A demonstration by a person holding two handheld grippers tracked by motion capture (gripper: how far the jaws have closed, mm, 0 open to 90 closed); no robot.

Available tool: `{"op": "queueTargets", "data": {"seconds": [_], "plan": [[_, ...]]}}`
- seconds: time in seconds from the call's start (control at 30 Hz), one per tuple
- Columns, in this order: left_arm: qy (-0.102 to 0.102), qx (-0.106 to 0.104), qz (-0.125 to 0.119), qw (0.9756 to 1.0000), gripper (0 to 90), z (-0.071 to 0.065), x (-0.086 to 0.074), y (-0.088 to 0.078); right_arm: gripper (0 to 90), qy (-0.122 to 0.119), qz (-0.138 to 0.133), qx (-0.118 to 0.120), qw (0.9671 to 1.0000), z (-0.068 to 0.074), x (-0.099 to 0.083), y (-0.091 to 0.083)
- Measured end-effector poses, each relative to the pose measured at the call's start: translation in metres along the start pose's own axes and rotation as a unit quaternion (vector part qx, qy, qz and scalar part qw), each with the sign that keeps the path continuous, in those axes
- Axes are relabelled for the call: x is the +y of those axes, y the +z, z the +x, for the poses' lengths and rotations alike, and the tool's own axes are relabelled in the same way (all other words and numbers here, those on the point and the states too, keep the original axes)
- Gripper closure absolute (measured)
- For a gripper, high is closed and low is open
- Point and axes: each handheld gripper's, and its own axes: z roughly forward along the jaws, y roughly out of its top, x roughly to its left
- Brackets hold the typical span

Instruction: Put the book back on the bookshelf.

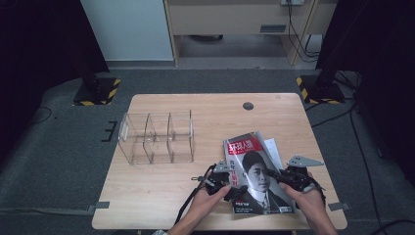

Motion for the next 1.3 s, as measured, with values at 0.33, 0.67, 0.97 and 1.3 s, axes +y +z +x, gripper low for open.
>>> {"op": "queueTargets", "data": {"seconds": [0.33, 0.67, 0.97, 1.3], "plan": [[0.017, 0.023, 0.002, 0.9996, 21.3, 0.001, -0.001, -0.002, 83.6, 0.032, 0.015, 0.021, 0.9992, -0.003, -0.009, 0.007], [0.037, 0.059, 0.003, 0.9975, 39.2, -0.001, -0.003, -0.004, 52.7, 0.009, 0.057, -0.053, 0.9969, -0.003, -0.014, 0.018], [0.043, 0.068, 0.002, 0.9968, 45.0, -0.001, -0.003, -0.005, 35.5, 0.012, 0.051, -0.12, 0.9914, -0.017, -0.017, 0.01], [0.046, 0.068, 0.003, 0.9966, 46.9, 0.0, -0.003, -0.006, 45.6, 0.014, 0.078, -0.143, 0.9865, -0.023, -0.024, 0.01]]}}
